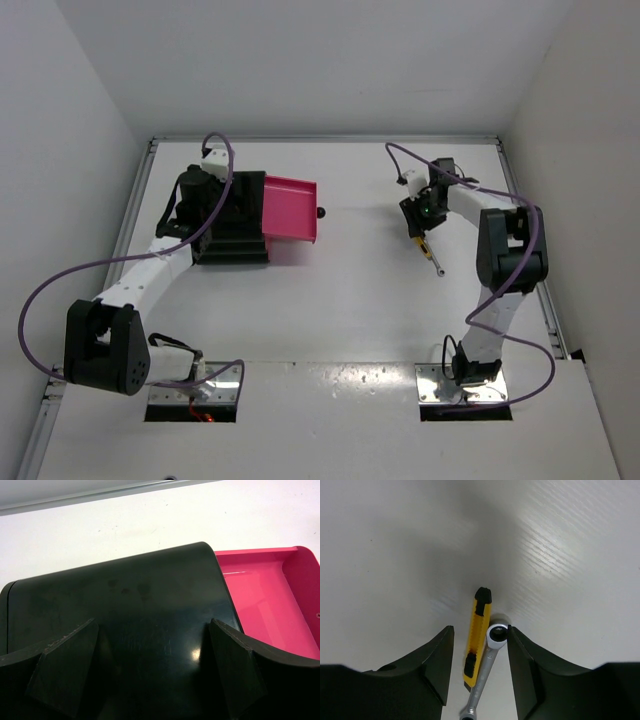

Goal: Sort the tools into containers

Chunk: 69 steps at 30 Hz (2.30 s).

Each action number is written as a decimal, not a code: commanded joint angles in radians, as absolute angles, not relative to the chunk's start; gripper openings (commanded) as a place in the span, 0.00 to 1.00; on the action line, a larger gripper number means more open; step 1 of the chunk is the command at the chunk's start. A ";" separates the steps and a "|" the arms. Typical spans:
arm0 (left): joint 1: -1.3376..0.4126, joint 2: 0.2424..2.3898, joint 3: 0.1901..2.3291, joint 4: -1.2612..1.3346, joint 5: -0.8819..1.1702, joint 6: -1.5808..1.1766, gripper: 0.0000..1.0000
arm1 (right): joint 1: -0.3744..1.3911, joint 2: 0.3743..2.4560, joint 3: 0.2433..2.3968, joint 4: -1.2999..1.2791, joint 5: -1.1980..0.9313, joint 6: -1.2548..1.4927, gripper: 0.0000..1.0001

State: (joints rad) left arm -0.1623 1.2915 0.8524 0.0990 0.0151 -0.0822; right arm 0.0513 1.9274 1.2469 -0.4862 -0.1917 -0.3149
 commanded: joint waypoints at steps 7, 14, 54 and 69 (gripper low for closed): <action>-0.158 1.348 0.790 -0.123 0.031 -0.083 1.00 | 0.083 2.005 1.354 -0.471 -0.222 -0.347 0.47; -0.158 1.348 0.790 -0.123 0.031 -0.083 1.00 | 0.092 2.029 1.378 -0.489 -0.212 -0.347 0.35; -0.158 1.359 0.801 -0.141 0.031 -0.083 1.00 | 0.227 1.727 1.551 -0.313 -0.604 0.187 0.00; -0.158 1.368 0.811 -0.141 0.049 -0.083 1.00 | 0.482 2.006 1.769 -0.072 -0.534 0.380 0.00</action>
State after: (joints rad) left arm -0.1623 1.3071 0.8623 0.1043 0.0223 -0.0792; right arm 0.4534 1.9762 1.7103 -0.1360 -0.5476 0.3447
